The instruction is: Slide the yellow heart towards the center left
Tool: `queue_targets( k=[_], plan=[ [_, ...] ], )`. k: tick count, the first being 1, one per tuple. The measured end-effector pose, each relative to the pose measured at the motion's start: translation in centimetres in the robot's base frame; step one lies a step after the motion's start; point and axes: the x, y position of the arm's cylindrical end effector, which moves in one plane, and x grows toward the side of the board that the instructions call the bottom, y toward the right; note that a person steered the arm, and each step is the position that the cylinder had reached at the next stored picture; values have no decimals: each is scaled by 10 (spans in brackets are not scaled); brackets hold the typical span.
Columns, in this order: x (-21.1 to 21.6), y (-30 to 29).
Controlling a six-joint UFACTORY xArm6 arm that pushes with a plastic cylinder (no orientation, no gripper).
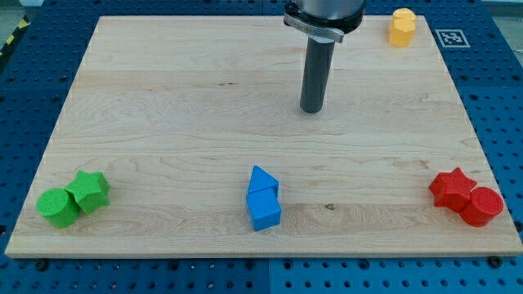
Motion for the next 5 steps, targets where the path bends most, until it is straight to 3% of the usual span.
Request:
queue_targets(
  k=[1, 3, 4, 5],
  plan=[
    [-4, 5],
    [-57, 179],
    [-83, 243],
    [-102, 261]
  ],
)
